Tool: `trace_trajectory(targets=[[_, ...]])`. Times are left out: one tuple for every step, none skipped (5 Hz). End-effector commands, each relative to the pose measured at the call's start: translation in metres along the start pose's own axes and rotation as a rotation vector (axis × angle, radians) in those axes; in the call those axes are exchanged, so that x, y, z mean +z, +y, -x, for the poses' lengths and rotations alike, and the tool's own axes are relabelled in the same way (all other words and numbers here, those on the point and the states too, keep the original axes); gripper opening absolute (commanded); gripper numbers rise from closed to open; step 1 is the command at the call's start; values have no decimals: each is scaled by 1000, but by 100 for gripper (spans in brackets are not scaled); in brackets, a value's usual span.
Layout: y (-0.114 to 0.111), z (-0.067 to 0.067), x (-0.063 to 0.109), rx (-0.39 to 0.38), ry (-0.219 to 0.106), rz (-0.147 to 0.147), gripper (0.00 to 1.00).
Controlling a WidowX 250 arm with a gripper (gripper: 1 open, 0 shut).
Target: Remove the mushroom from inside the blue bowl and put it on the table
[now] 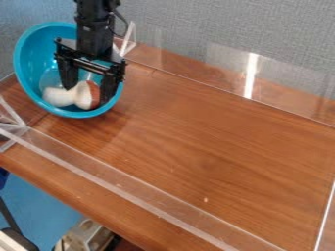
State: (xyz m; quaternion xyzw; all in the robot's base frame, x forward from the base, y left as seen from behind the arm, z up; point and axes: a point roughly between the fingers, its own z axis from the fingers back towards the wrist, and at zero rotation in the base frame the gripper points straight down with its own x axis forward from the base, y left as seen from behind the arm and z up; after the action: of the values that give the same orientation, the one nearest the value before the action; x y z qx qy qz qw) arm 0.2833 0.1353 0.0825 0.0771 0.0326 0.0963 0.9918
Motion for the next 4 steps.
trace_trajectory(targets=[[0, -1, 25, 9, -77, -19, 100], [0, 0, 26, 20, -87, -23, 100], [0, 0, 24, 31, -92, -27, 100], [0, 0, 19, 34, -88, -28, 0]])
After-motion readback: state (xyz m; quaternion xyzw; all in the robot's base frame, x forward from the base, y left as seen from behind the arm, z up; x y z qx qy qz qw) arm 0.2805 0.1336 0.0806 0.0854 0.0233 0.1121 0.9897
